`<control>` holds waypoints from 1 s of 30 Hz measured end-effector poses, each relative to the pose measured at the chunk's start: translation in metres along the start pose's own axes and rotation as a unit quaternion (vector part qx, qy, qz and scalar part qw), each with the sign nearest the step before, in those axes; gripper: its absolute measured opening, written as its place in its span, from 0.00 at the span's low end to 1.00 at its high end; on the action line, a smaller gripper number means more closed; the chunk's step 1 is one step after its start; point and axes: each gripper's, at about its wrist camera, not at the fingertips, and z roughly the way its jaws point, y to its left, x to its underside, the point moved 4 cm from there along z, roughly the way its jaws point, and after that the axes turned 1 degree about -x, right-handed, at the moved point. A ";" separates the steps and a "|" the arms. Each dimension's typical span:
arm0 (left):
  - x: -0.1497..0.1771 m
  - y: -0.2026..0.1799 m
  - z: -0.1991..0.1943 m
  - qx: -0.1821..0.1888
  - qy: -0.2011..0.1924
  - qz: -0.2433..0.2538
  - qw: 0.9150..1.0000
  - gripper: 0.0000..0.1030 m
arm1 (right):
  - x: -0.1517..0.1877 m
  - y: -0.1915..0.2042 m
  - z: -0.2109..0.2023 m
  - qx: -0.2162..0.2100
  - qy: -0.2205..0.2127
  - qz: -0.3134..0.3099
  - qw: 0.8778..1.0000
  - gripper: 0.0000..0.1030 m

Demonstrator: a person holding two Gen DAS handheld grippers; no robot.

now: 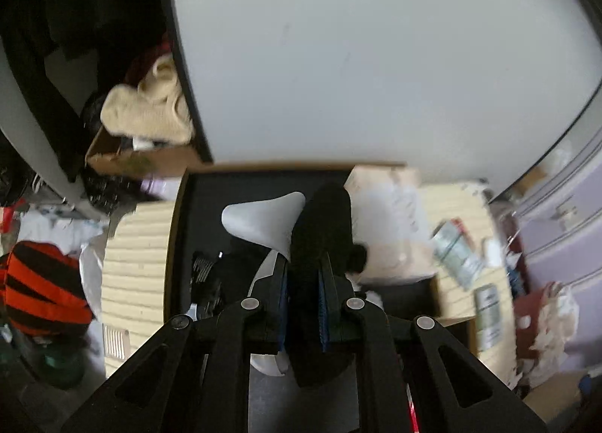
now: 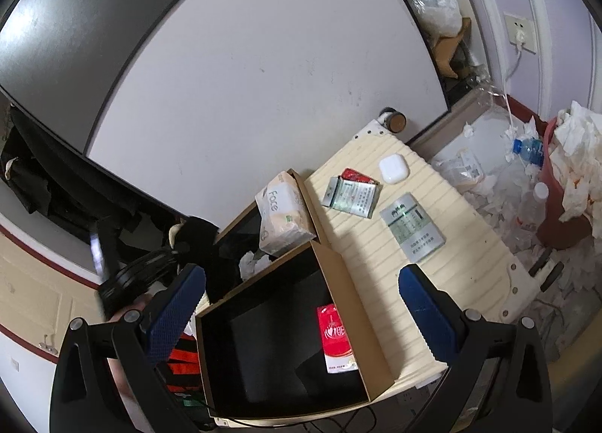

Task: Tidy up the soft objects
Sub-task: 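Carry the white sheet with the left gripper into the Face-pack compartment, release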

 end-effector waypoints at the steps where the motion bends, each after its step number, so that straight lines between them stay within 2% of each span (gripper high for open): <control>1: 0.007 0.001 0.005 0.004 0.014 -0.004 1.000 0.09 | -0.001 -0.001 0.000 0.004 -0.002 -0.003 1.000 0.99; 3: 0.017 0.001 0.007 0.013 0.031 -0.003 0.999 0.18 | -0.002 -0.003 0.001 0.005 -0.001 -0.005 1.000 0.99; 4: 0.022 -0.001 0.008 0.016 0.039 0.009 0.999 0.45 | -0.003 -0.004 0.001 0.004 0.000 -0.002 1.000 0.99; 5: 0.025 -0.002 0.008 0.012 0.039 0.018 0.999 0.88 | -0.003 -0.005 0.002 0.002 0.002 0.003 1.000 0.99; 6: 0.026 -0.002 0.008 0.008 0.036 0.021 0.999 1.00 | -0.003 -0.006 0.003 -0.003 0.003 0.008 1.000 0.99; 9: 0.020 0.006 0.007 -0.006 0.020 0.012 1.000 1.00 | -0.001 -0.002 0.002 -0.011 0.005 0.006 1.000 0.99; 13: 0.011 0.026 -0.013 -0.002 -0.007 -0.038 0.999 1.00 | 0.001 0.000 0.003 0.000 0.006 -0.011 1.000 0.99; 15: 0.016 0.034 -0.034 0.016 -0.025 -0.055 0.998 1.00 | 0.001 -0.001 0.004 0.003 0.009 -0.014 1.000 0.99; 18: 0.043 0.040 -0.075 0.064 -0.041 -0.070 0.995 1.00 | 0.002 -0.003 0.011 0.001 0.030 -0.015 0.999 0.99; 21: 0.090 0.042 -0.119 0.122 -0.046 -0.070 0.989 1.00 | 0.013 -0.001 0.028 -0.023 0.083 -0.017 0.996 0.99; 23: 0.124 0.049 -0.141 0.146 -0.042 -0.056 0.987 1.00 | 0.023 0.005 0.037 -0.037 0.114 -0.025 0.992 0.99; 26: 0.158 0.066 -0.163 0.134 -0.065 -0.038 0.988 1.00 | 0.037 0.018 0.045 -0.049 0.149 -0.055 0.986 0.99; 28: 0.162 0.080 -0.166 0.095 -0.092 -0.029 0.991 1.00 | 0.048 0.027 0.048 -0.049 0.167 -0.081 0.981 0.99; 30: 0.156 0.090 -0.154 0.070 -0.090 -0.025 0.993 1.00 | 0.060 0.033 0.053 -0.035 0.184 -0.109 0.976 0.99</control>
